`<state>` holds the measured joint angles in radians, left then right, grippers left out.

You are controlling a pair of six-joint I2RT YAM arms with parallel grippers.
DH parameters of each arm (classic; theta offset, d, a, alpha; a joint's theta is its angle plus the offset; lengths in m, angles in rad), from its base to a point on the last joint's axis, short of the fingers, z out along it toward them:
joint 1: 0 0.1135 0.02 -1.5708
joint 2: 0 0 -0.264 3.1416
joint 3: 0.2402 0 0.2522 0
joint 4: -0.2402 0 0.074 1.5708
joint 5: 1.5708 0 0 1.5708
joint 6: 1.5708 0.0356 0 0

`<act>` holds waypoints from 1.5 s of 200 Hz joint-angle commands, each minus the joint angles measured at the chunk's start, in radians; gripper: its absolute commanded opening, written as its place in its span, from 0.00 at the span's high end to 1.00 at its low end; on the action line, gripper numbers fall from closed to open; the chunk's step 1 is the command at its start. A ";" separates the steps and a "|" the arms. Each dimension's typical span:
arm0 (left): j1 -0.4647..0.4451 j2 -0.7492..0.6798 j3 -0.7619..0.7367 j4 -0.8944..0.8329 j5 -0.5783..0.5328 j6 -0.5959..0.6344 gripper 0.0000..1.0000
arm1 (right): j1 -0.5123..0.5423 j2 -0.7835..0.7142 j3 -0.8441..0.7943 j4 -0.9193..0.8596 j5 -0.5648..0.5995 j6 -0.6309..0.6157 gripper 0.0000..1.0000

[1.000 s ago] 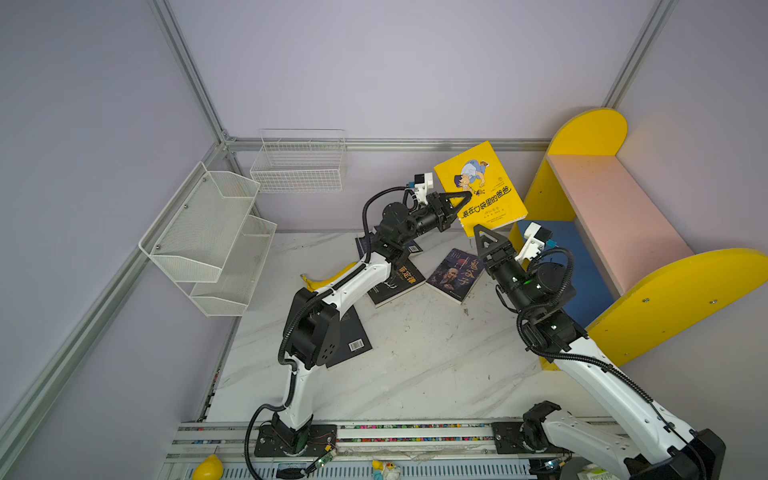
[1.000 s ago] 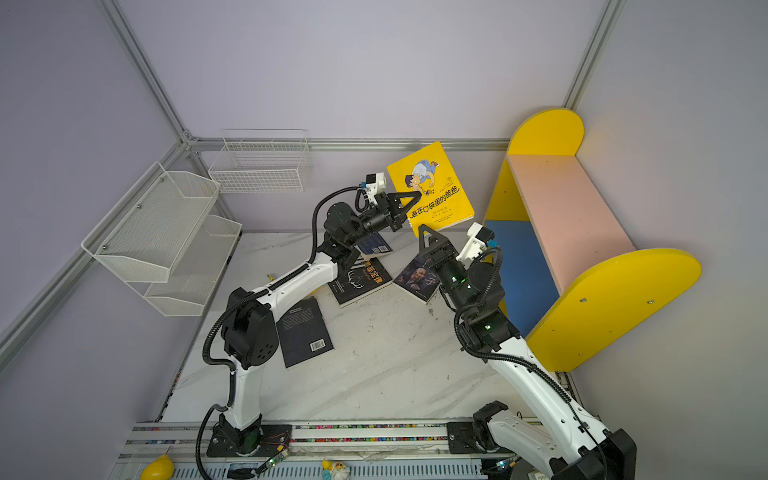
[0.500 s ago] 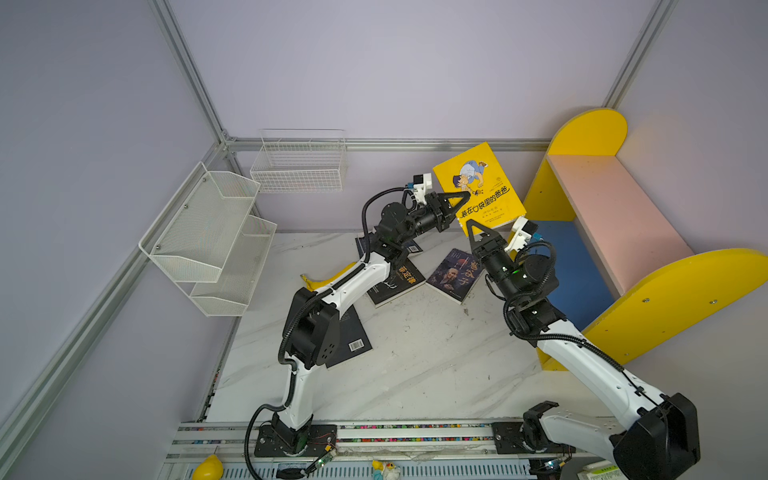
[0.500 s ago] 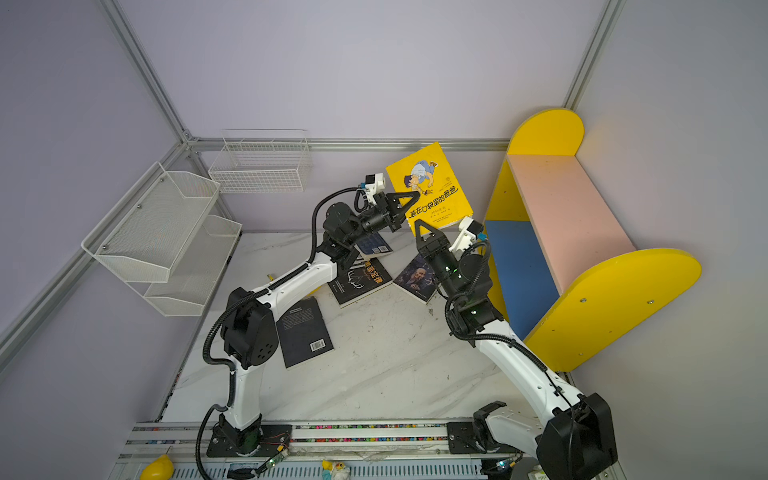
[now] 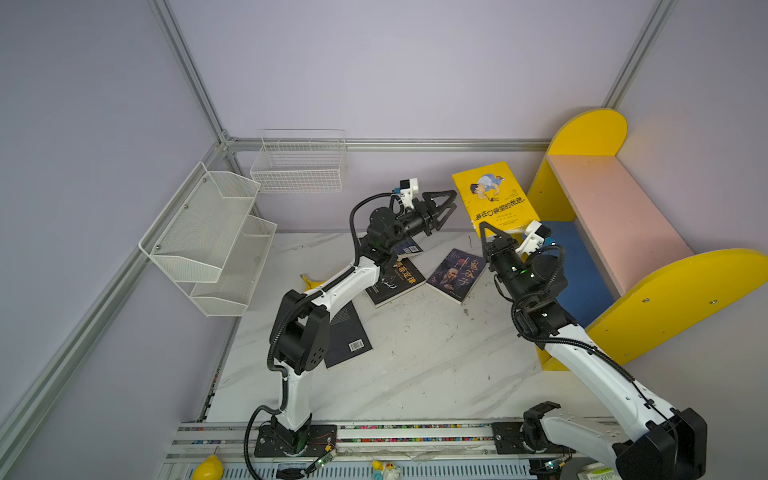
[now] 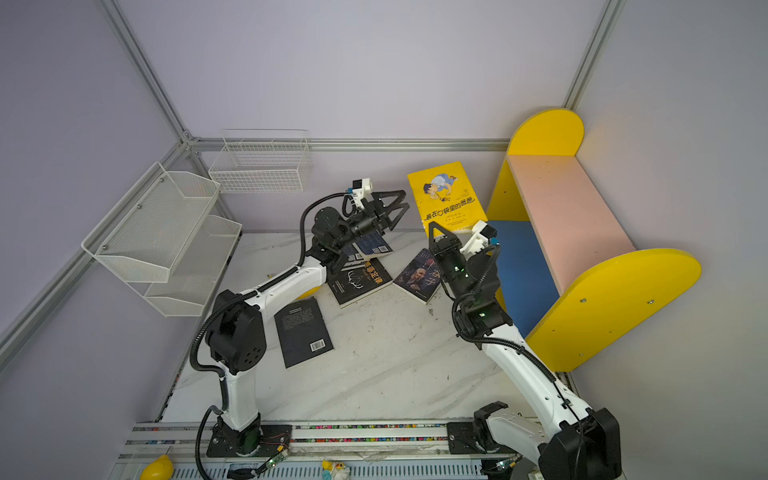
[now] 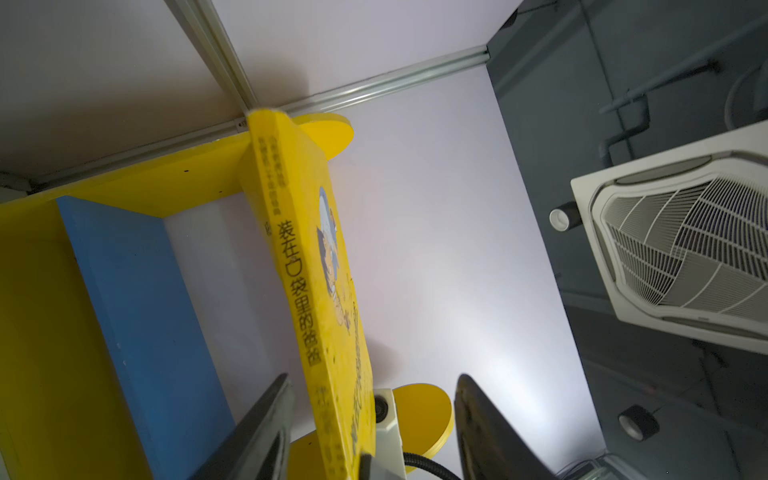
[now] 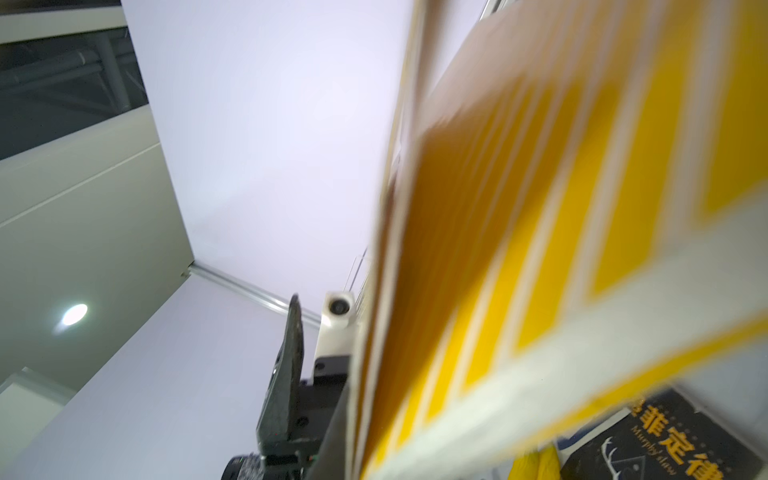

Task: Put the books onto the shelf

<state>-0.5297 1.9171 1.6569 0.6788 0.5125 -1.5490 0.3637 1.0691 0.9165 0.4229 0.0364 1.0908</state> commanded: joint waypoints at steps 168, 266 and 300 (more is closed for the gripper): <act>0.157 -0.254 -0.294 -0.157 0.103 0.183 0.30 | -0.268 0.143 -0.126 0.139 0.060 -0.133 0.90; 0.216 -0.233 -0.309 -0.154 0.142 0.194 0.30 | -0.481 0.494 0.045 0.236 -0.163 -0.120 0.86; 0.236 -0.215 -0.291 -0.175 0.156 0.227 0.29 | -0.546 0.552 0.099 0.199 -0.198 -0.088 0.84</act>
<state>-0.3141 1.6875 1.3857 0.4873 0.6399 -1.3674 -0.1364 1.6085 0.9474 0.5270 -0.1257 0.9836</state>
